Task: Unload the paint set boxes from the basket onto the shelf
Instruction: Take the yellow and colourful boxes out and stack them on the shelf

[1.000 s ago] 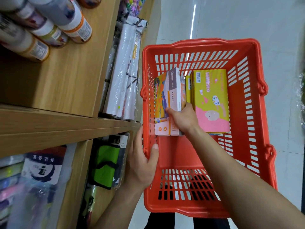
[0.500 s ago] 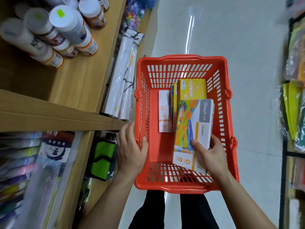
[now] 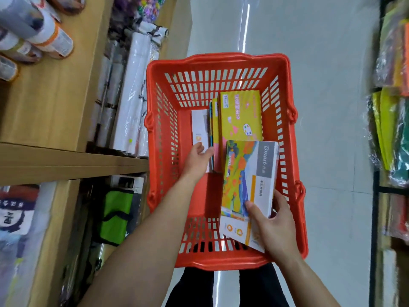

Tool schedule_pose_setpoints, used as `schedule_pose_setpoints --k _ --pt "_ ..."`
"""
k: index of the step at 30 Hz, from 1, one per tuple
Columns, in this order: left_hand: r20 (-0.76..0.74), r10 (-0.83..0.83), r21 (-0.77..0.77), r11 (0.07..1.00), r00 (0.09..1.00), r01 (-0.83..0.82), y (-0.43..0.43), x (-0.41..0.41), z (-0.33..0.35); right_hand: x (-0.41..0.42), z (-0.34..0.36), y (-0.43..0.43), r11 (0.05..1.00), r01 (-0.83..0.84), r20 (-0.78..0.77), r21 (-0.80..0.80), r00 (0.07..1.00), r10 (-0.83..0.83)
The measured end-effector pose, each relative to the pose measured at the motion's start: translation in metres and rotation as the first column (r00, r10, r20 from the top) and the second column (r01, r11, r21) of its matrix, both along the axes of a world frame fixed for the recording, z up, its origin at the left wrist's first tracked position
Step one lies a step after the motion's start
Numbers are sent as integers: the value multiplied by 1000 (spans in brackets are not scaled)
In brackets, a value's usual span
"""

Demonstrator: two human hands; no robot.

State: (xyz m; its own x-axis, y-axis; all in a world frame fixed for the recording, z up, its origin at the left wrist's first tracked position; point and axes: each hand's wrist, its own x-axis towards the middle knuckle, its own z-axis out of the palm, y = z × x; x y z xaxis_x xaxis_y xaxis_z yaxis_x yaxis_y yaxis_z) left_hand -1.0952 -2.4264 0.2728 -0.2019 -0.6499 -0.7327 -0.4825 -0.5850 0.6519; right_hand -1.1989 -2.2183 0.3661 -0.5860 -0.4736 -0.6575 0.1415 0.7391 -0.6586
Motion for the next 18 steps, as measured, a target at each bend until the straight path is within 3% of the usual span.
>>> schedule_pose_setpoints --k 4,18 --pt "-89 24 40 999 996 -21 -2 -17 -23 -1 -8 8 1000 10 53 -6 999 -10" --pt "64 -121 59 991 991 117 -4 -58 -36 -5 -8 23 998 46 123 -41 992 -41"
